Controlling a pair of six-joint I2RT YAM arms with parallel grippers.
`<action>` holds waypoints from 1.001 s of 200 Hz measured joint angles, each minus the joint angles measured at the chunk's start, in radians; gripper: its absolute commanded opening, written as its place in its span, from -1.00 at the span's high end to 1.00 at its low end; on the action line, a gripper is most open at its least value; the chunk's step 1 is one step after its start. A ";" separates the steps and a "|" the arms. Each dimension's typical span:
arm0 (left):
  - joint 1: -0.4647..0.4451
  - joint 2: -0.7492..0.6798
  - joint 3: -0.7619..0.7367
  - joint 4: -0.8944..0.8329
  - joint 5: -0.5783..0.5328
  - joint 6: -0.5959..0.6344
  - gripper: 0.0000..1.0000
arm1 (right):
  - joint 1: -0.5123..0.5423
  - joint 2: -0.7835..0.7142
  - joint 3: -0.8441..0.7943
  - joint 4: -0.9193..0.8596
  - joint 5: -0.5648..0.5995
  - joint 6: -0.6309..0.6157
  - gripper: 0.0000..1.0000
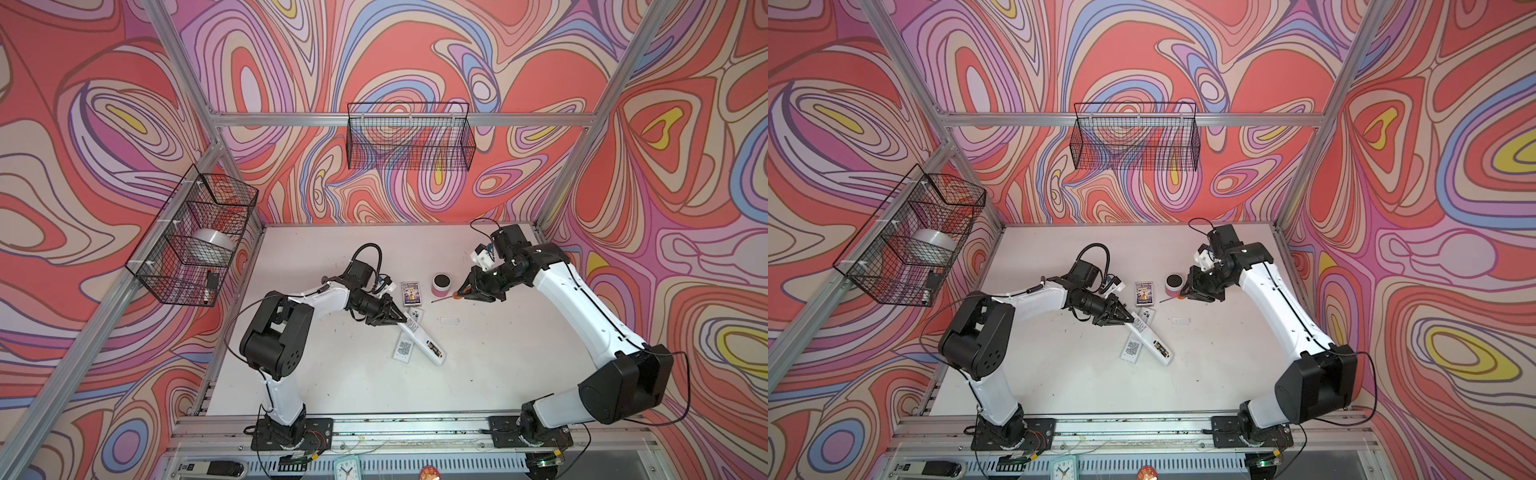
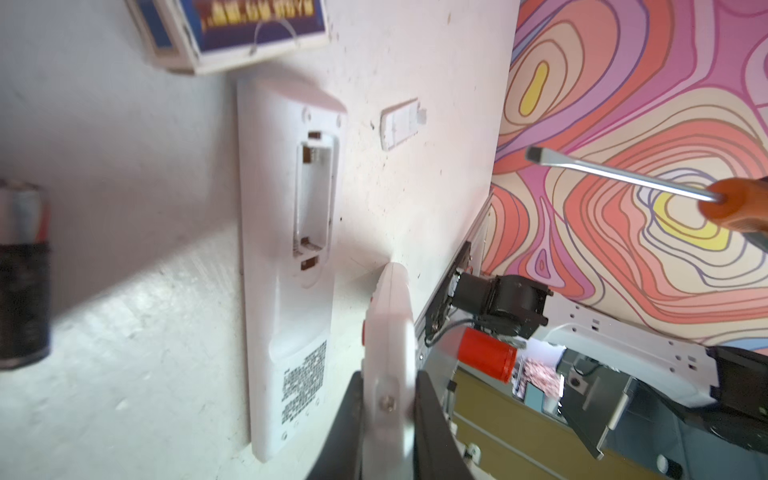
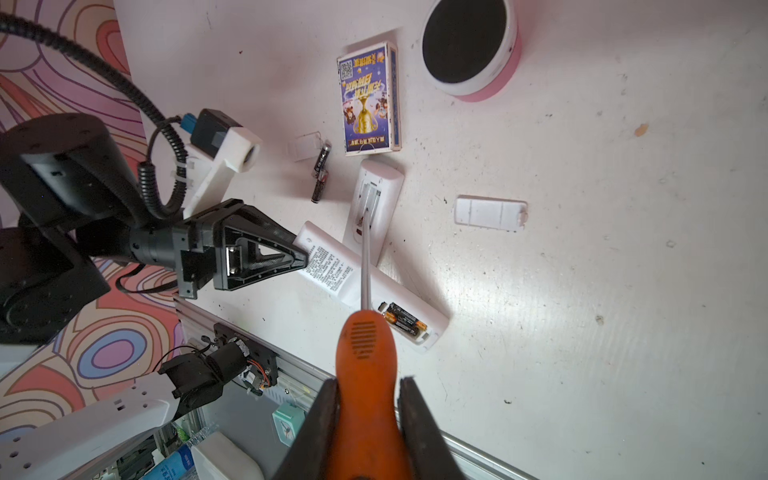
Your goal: Unload the batteries from the remote control
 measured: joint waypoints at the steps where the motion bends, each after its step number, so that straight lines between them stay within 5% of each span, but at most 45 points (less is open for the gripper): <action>1: 0.000 -0.003 -0.002 0.005 -0.003 -0.003 1.00 | 0.000 0.000 0.001 0.000 0.001 0.000 0.84; 90: -0.030 -0.128 -0.101 0.292 -0.275 -0.142 1.00 | 0.007 -0.070 -0.139 0.062 -0.033 0.066 0.85; 158: -0.035 -0.140 -0.140 0.367 -0.294 -0.140 1.00 | 0.042 -0.098 -0.233 0.121 -0.038 0.108 0.86; 200: -0.035 -0.140 -0.140 0.366 -0.293 -0.121 1.00 | 0.042 -0.097 -0.200 0.067 0.085 0.105 0.86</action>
